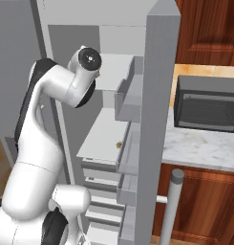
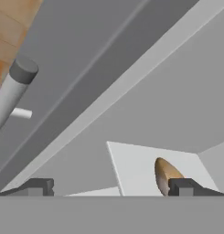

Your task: Move the mushroom and chicken breast from the top shelf to the second highest shelf to make space. Then, place the pitcher from the counter on the cleared top shelf.

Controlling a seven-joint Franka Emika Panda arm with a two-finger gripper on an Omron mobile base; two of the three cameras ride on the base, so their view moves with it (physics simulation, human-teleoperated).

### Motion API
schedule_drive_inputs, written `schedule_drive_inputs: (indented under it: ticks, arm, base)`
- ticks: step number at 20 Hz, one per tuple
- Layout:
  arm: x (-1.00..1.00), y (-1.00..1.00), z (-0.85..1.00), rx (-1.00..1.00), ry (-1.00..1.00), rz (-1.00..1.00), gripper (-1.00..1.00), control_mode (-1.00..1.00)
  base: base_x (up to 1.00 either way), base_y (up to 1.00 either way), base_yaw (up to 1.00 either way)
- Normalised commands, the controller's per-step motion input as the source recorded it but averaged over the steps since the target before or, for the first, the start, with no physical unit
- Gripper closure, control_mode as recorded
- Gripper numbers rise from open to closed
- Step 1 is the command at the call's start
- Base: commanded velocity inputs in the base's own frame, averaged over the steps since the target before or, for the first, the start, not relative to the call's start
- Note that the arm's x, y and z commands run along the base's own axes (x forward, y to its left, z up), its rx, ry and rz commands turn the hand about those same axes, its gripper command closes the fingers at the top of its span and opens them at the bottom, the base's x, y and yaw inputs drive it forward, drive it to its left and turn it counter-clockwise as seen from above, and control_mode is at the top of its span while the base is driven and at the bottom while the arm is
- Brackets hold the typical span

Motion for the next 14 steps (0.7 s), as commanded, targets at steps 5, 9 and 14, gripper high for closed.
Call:
schedule_drive_inputs:
  ticks: [5,9,14]
  arm:
    - [0.52,0.00,0.00,0.00,0.00,0.06,-1.00,-1.00]
    - [0.44,0.00,-0.05,0.00,0.00,0.03,-1.00,-1.00]
    - [0.44,0.00,-0.14,-0.01,0.00,0.02,-1.00,-1.00]
  base:
    - [0.00,0.00,0.00]
    - [0.00,0.00,0.00]
    - [0.00,0.00,0.00]
